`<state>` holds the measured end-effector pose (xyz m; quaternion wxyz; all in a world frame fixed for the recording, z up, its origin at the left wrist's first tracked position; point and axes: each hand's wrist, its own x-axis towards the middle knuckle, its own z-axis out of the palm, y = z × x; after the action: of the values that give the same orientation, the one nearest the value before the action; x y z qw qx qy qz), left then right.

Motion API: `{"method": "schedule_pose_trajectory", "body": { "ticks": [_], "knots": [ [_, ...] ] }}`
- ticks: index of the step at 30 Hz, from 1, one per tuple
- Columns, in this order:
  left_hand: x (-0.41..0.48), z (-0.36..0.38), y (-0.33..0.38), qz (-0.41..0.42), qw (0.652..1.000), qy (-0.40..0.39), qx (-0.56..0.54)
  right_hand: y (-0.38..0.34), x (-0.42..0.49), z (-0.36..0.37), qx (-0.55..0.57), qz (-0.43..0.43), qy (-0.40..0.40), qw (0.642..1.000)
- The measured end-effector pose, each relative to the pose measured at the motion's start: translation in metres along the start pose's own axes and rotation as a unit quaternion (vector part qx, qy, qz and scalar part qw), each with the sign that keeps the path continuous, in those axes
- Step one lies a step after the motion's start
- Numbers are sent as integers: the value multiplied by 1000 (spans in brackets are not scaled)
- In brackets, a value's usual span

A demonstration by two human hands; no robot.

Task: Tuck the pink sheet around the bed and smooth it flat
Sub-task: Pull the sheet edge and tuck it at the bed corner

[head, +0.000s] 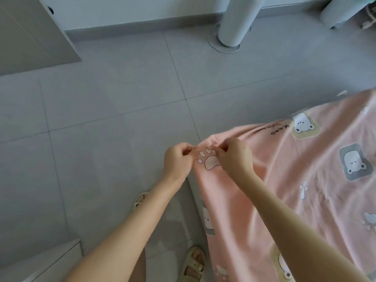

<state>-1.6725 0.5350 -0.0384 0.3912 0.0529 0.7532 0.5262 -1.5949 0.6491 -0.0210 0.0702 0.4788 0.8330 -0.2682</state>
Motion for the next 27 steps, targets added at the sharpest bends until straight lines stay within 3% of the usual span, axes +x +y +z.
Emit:
{"method": "schedule_pose_trajectory", "body": {
  "ticks": [3,6,8,10,11,13,15,18,20,22,25,27],
  "knots": [
    [-16,-4,59,172,982,-28,71,2,-8,-56,128,-27,100,986],
    [-23,4,92,253,947,-185,65,19,-14,-95,138,10,144,980],
    [-5,5,88,209,950,-214,92,31,-12,-96,74,65,99,990],
    [26,0,62,102,965,-144,193,43,-7,-87,7,110,38,993],
    [39,-2,45,36,957,-130,258,47,-5,-82,-20,129,17,991],
    [53,2,9,-75,928,-181,316,52,0,-74,-60,156,2,986],
    [56,16,-18,-178,934,-210,228,53,1,-68,-75,161,5,984],
    [57,34,-25,-356,925,-127,-41,43,-5,-62,-59,118,22,991],
    [68,42,-25,-382,911,-94,-125,35,-11,-62,-29,76,24,996],
    [81,45,-17,-371,915,-82,-132,25,-15,-64,-11,34,27,999],
    [96,49,-6,-246,965,-75,58,12,-15,-67,-5,-3,34,999],
    [103,47,8,-171,960,-66,213,6,-15,-70,0,-11,38,999]
  ]
}}
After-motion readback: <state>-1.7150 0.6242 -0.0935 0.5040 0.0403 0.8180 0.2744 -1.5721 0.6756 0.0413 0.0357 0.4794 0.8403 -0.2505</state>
